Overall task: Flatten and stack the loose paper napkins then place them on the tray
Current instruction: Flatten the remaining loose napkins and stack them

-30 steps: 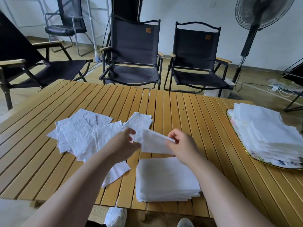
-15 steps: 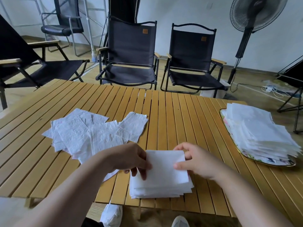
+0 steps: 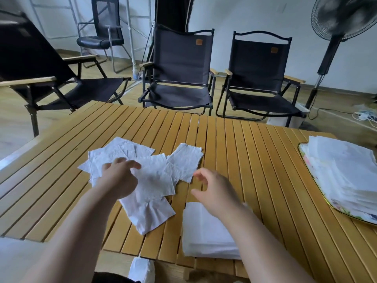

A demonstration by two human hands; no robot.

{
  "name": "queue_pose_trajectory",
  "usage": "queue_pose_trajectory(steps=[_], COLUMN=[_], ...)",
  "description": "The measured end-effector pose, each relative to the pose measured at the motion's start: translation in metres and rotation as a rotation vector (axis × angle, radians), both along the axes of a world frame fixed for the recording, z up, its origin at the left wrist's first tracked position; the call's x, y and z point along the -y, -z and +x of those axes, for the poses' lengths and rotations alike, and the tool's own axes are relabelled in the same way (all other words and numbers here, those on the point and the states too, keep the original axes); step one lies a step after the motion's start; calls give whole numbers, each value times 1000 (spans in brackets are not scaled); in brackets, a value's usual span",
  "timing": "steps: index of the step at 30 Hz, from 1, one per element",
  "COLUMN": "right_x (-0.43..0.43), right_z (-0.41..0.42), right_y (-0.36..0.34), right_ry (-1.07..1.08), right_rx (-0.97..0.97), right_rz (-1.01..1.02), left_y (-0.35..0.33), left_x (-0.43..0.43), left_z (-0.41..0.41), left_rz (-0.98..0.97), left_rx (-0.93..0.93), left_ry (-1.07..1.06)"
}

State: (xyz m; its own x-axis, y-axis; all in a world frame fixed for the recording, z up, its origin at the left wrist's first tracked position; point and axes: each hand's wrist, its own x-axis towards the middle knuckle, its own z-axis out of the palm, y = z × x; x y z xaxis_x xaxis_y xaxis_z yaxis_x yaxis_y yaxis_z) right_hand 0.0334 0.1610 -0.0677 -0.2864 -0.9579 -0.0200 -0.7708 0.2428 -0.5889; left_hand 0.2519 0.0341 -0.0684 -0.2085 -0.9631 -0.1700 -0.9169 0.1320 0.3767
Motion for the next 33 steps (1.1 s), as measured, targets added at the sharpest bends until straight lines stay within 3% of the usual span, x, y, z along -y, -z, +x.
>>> queue_pose_trajectory(steps=[5,10,17,27,33], right_x=[32,39,31,25,30], right_z=[47,58,49,45,44], right_y=[17,27,25,22,20], right_ry=[-88,1,-80,-74,-67], right_rx=[-122,-152,-152,-41,-6], right_rz=[138,48,59,35,-206], left_y=[0,2,4,-3,-14], left_x=[-3,2,-1,-1,-11], left_z=[7,4,2,-2,-14], left_rz=[80,64,51,-130,-217], left_rx=[-32,12,95,-84,-131], left_ry=[5,22,101,18,185])
